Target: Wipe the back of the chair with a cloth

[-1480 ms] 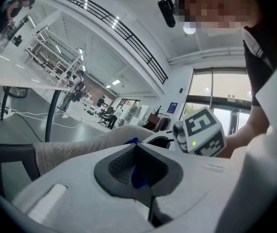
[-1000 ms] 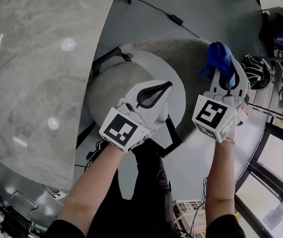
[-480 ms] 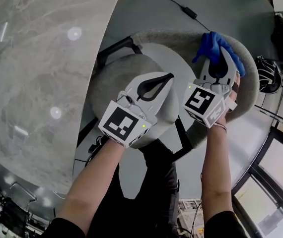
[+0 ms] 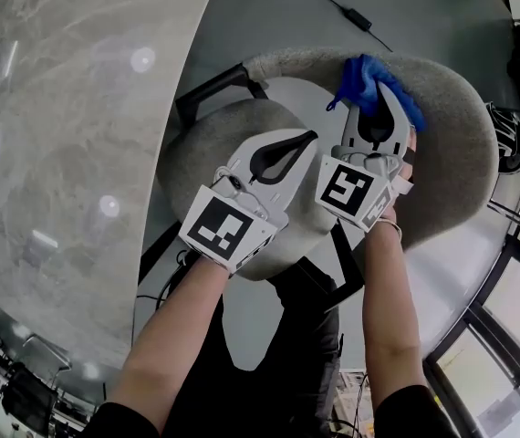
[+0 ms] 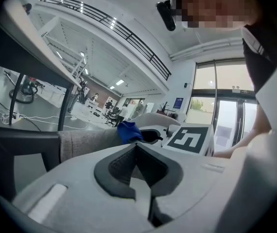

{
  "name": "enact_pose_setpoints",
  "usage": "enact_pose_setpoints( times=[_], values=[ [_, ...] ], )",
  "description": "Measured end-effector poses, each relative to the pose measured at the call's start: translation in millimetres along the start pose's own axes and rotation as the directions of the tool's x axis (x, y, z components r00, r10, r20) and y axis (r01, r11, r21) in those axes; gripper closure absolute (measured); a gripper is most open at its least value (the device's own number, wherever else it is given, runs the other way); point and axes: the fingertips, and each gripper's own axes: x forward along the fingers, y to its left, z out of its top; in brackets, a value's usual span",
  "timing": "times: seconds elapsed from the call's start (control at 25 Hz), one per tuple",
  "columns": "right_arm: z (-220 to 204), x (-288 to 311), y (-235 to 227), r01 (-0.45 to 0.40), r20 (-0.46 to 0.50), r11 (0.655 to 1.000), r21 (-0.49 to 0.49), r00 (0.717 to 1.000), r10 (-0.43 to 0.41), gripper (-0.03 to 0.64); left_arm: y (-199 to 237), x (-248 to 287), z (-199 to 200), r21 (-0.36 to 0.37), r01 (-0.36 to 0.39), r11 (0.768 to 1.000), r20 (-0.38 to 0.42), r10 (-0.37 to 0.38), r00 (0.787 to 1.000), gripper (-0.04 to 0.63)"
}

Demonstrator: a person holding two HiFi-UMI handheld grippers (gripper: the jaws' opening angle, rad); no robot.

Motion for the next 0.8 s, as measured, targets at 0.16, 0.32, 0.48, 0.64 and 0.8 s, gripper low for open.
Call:
enact_pose_setpoints(
  times=[0.16, 0.32, 0.48, 0.64, 0.8],
  values=[
    [2, 4, 19, -0.042, 0.045, 0.999, 0.025, 0.998, 0.041, 0.552, 6, -4, -6, 0.004, -0.015, 1.0, -0.008, 0.015, 1.0, 0.588],
    [-1, 10, 48, -0.09, 0.076, 0.996, -0.004, 0.993, 0.09, 0.552, 14, -7, -13, 0.005, -0.029, 1.0, -0.007, 0.029, 1.0, 0.588],
    [-13, 16, 84, -0.17, 0.073, 0.982, -0.081, 0.982, 0.176, 0.552, 22, -11, -21, 0.008, -0.047, 0.999, -0.001, 0.047, 0.999, 0.588],
    [-24, 24, 111, -0.238, 0.05, 0.964, -0.119, 0.968, 0.245, 0.552, 26, -13, -27, 0.02, -0.05, 0.999, 0.008, 0.05, 0.999, 0.588],
    [-23, 24, 124, -0.328, 0.017, 0.945, -0.005, 0.945, 0.328, 0.552, 23, -19, -25, 0.004, -0.06, 0.998, 0.01, 0.06, 0.998, 0.588]
  ],
)
